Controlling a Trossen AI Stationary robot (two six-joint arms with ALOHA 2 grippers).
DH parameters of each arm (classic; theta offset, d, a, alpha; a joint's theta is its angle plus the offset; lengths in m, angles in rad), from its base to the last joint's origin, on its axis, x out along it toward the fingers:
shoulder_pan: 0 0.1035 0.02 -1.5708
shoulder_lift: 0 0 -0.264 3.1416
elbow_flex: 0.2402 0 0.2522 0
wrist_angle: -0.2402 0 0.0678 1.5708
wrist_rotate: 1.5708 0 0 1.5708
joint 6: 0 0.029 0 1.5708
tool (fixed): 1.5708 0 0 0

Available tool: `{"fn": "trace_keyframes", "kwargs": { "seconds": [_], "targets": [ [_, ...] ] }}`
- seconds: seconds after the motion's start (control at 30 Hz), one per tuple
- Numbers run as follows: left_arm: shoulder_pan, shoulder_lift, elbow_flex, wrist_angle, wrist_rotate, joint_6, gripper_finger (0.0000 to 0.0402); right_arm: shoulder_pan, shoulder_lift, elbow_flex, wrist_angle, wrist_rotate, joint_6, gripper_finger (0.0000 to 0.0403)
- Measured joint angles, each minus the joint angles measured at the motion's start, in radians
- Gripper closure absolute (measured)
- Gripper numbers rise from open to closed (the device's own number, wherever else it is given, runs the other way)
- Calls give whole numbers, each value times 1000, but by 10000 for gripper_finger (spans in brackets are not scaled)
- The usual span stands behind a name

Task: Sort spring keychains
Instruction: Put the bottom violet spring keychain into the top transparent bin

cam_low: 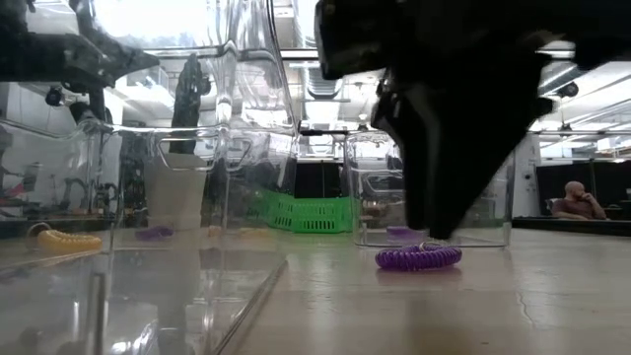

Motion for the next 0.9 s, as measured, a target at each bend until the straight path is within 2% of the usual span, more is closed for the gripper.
{"fn": "trace_keyframes", "kwargs": {
  "seconds": [0.13, 0.9],
  "targets": [
    [0, 0, 0, 1, 0, 0, 401, 4, 0, -11, 2, -54, 11, 239],
    [0, 0, 0, 3, 0, 0, 401, -4, -2, -29, 33, -45, -34, 259]
  ]
}}
